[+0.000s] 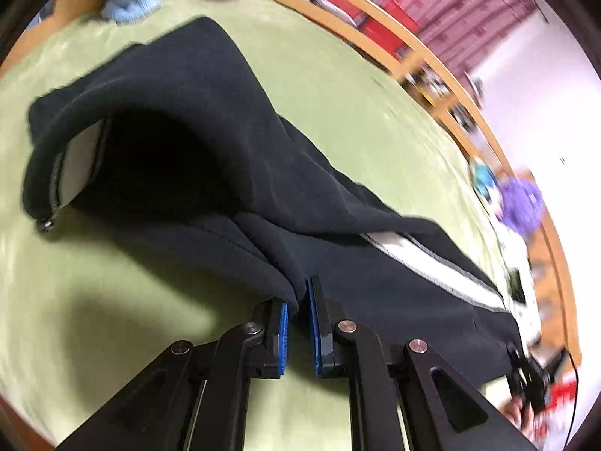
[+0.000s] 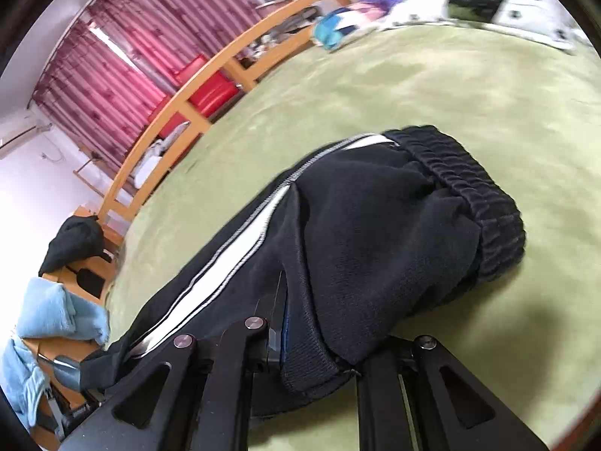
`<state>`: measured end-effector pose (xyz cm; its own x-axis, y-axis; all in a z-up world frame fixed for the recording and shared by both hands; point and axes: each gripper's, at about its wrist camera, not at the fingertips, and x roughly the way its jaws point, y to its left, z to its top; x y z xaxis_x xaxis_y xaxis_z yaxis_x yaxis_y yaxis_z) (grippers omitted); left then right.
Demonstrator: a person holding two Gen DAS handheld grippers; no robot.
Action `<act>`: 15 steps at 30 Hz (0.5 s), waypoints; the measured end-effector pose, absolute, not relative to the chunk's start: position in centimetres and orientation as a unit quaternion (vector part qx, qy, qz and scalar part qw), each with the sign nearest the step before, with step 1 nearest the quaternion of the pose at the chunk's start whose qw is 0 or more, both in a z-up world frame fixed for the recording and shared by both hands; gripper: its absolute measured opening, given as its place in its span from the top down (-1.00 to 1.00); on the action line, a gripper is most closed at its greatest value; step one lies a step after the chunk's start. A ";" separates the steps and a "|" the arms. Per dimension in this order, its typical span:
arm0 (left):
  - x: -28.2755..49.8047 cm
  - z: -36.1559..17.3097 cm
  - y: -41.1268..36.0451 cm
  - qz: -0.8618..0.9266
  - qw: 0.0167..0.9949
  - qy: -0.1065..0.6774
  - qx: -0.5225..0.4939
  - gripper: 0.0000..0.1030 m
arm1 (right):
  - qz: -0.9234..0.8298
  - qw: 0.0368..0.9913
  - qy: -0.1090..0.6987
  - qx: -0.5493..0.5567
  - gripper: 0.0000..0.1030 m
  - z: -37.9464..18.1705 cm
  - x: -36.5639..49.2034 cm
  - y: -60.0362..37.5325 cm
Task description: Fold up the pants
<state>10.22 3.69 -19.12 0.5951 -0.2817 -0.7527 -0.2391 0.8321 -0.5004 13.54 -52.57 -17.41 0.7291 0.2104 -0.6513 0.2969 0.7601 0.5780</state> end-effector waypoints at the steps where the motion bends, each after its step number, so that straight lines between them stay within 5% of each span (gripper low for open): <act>1: 8.8 -19.5 2.7 -0.018 0.841 0.456 -0.289 0.80 | -0.033 0.861 0.370 0.347 0.75 -17.6 11.8 -54.0; 5: 5.8 -20.9 0.2 -0.020 0.849 0.472 -0.235 0.68 | -0.045 0.855 0.401 0.325 0.60 -18.7 8.1 -56.4; 12: 1.0 -18.5 3.2 -0.006 0.877 0.458 -0.143 -0.31 | -0.066 0.867 0.421 0.260 0.09 -18.2 4.4 -53.4; 15: -0.8 -17.5 6.8 0.045 0.892 0.434 -0.118 -0.34 | -0.081 0.883 0.397 0.238 -0.06 -16.5 3.4 -51.9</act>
